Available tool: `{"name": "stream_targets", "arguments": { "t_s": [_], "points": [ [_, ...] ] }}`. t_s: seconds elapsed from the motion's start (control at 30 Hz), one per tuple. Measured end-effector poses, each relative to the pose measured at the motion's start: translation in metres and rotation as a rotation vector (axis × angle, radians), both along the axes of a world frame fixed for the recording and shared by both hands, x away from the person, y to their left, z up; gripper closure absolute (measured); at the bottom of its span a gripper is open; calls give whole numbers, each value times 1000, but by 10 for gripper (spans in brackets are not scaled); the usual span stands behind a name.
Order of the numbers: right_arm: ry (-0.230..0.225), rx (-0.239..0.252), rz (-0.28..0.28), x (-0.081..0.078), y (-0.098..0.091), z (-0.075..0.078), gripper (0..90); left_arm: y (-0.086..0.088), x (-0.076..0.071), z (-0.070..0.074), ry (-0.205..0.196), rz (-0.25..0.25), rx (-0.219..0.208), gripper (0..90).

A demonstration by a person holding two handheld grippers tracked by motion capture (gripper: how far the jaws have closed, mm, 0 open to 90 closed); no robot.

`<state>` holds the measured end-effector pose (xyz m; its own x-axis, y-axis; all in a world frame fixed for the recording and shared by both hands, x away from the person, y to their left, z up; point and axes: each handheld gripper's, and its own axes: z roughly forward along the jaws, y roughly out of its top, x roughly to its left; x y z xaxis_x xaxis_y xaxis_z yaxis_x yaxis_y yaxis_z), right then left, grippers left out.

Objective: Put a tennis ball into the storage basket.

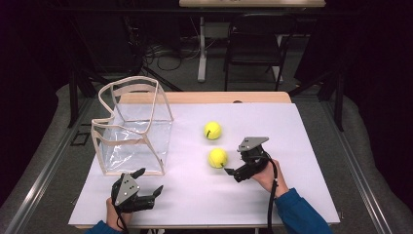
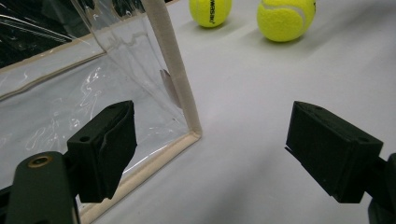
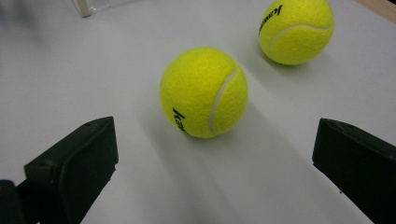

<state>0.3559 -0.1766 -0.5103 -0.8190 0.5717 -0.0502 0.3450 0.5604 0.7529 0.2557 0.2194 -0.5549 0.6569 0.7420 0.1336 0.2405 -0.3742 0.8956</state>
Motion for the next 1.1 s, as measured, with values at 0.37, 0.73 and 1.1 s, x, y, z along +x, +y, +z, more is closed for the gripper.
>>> {"name": "stream_targets", "arguments": {
  "t_s": [0.37, 0.73, 1.1],
  "points": [
    [14, -26, 14, 12, 9, 1, 0, 0, 0, 0, 0, 1, 0, 161],
    [31, -38, 33, 18, 16, 0, 0, 0, 0, 0, 0, 1, -1, 161],
    [56, -53, 53, 25, 26, 0, 0, 0, 0, 0, -1, -2, -5, 161]
  ]
}}
